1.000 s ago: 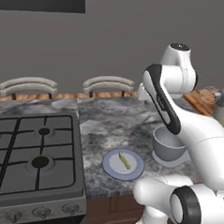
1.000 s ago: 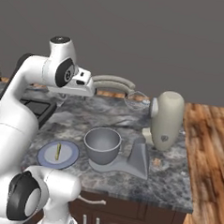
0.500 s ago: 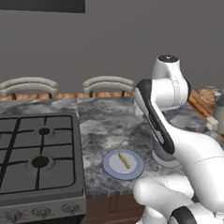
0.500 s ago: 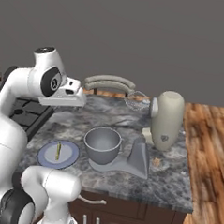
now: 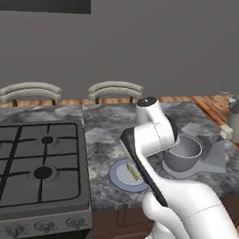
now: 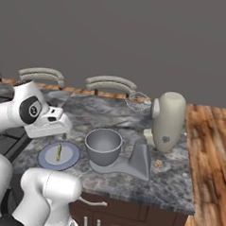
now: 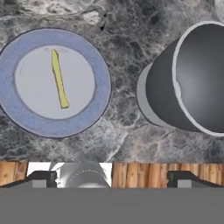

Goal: Add butter and sugar cubes to the stand mixer bowl and then turn on the stand mixer to begin making frosting.

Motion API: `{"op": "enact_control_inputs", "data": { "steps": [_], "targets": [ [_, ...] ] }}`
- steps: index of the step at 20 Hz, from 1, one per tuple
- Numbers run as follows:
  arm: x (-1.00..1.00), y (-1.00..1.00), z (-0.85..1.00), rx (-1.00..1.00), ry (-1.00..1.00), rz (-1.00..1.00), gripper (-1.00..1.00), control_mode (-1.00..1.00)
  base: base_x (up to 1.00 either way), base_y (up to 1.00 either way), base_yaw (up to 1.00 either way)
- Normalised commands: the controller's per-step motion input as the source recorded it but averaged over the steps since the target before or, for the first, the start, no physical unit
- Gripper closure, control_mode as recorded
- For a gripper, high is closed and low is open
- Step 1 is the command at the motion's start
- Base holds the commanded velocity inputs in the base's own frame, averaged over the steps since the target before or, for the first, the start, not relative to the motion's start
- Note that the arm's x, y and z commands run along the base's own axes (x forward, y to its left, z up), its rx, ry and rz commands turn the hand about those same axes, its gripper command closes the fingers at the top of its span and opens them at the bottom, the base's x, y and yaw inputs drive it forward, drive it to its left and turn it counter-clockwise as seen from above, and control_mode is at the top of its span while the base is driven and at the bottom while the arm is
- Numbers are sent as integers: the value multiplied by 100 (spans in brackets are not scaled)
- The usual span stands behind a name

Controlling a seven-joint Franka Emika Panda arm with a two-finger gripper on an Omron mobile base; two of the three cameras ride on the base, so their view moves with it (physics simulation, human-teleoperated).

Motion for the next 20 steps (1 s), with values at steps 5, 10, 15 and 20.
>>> {"op": "enact_control_inputs", "data": {
  "steps": [5, 10, 15, 20],
  "targets": [
    [0, 0, -22, 5, 10, 0, -100, -100, 0, 0, 0],
    [12, 38, -13, 1, 17, 0, -100, -100, 0, 0, 0],
    [0, 35, -22, 0, 17, 0, -100, -100, 0, 0, 0],
    [22, 4, -24, 0, 15, 0, -100, -100, 0, 0, 0]
  ]
}}
